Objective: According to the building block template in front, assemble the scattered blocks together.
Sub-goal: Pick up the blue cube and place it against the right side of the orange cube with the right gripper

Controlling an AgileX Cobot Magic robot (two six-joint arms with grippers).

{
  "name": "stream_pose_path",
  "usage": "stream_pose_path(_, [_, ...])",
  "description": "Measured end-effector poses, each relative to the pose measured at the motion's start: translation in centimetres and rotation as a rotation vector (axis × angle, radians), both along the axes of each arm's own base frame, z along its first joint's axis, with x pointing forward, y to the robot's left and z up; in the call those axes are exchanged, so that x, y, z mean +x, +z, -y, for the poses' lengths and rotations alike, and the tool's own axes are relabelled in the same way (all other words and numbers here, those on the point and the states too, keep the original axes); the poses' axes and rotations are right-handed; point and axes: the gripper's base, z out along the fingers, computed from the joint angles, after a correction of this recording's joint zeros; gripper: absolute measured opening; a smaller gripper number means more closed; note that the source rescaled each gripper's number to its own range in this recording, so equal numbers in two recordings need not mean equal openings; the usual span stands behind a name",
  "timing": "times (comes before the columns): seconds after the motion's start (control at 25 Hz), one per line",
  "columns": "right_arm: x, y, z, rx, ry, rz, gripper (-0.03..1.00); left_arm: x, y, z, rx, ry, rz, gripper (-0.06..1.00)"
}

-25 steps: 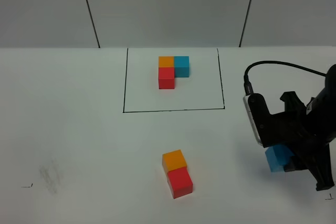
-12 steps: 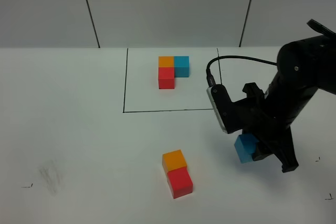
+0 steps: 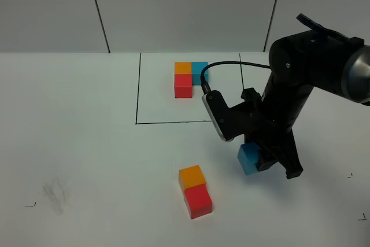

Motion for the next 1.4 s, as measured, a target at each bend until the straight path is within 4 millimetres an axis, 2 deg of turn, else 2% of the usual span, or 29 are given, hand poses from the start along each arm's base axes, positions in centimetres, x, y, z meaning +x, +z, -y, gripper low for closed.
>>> stream_pose_path(0.36, [1.2,-0.6,-1.9,-0.002,0.040,-0.003,0.00,0.0,0.0,0.0,0.000,0.000,0.000,0.99])
stream_pose_path(0.52, [1.5,-1.0,-2.2,-0.003,0.054,-0.003,0.00,0.0,0.0,0.0,0.000,0.000,0.000,0.99])
stream_pose_path(0.84, [1.4,-2.0,-2.8,-0.016,0.083,-0.020,0.00,0.0,0.0,0.0,0.000,0.000,0.000,0.99])
stream_pose_path(1.4, [1.3,-2.1,-5.0,0.045,0.110,0.049,0.00,0.0,0.0,0.0,0.000,0.000,0.000,0.99])
